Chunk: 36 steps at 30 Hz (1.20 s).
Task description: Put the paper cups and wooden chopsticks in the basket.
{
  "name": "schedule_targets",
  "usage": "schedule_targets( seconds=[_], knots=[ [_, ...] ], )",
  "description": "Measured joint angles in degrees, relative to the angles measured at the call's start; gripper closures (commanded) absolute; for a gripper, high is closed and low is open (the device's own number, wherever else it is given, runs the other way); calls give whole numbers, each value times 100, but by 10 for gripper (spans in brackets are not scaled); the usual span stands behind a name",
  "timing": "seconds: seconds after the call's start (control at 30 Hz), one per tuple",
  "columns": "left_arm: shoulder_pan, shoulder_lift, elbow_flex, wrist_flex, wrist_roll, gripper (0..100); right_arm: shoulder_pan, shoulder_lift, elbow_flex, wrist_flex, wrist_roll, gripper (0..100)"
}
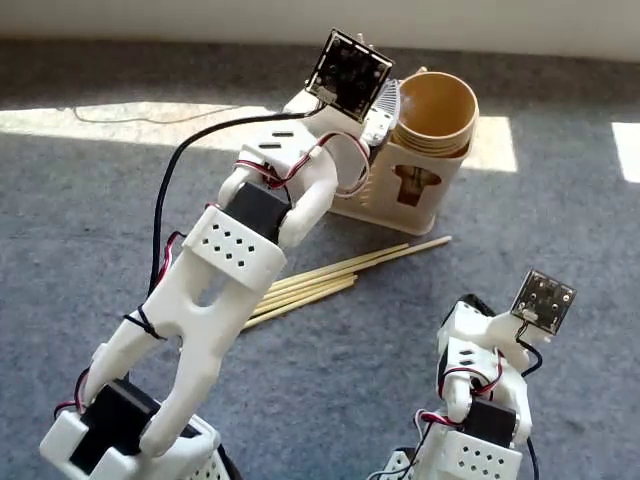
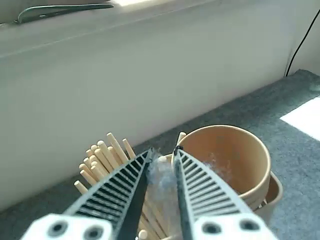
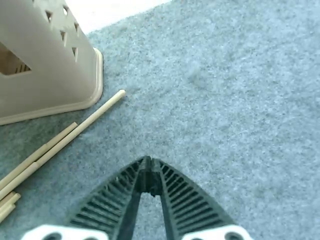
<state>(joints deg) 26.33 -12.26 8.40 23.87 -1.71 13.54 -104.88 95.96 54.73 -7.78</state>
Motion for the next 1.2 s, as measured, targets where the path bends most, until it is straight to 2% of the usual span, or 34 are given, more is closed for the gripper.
schedule_targets(
  seconds=[0.23,0.57,0.7,1.13,1.2],
  knots=[
    [0,0,-18,114,0,912,0,0,0,0,0,993],
    [105,-826,-580,1723,0,915,0,0,0,0,0,993],
    [176,-879,-589,2127,0,915,0,0,0,0,0,993],
    [211,-879,-589,4141,-9,915,0,0,0,0,0,993],
    [334,-879,-589,4448,-229,916,0,0,0,0,0,993]
  ],
)
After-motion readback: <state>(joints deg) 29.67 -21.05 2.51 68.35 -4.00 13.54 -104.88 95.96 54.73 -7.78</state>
